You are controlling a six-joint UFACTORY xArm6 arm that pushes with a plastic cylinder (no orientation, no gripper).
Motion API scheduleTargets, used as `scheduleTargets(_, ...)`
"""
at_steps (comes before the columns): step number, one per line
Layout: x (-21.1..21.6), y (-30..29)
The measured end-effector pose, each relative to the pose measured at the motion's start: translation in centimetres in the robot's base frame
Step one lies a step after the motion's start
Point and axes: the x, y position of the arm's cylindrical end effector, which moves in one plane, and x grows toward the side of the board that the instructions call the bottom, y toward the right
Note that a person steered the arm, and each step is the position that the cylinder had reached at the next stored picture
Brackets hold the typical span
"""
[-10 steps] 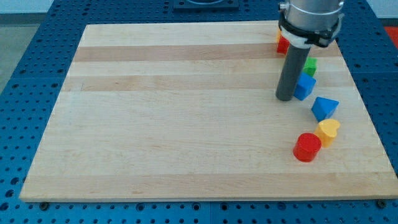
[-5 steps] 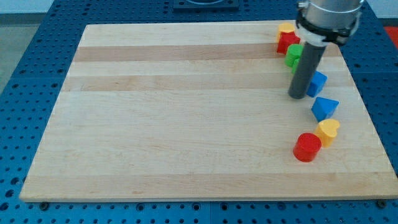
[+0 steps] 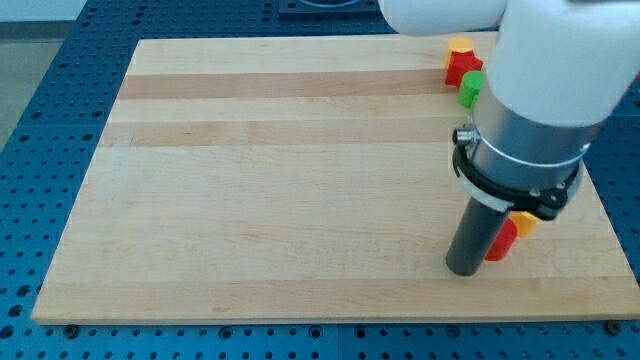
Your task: Push the red circle towards the bottom left of the yellow heart
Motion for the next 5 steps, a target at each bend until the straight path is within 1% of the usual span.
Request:
scheduleTargets(1, -0.2, 1.4)
scheduleTargets(3, -0.2, 8.1)
scheduleTargets(5, -0.7, 11.6)
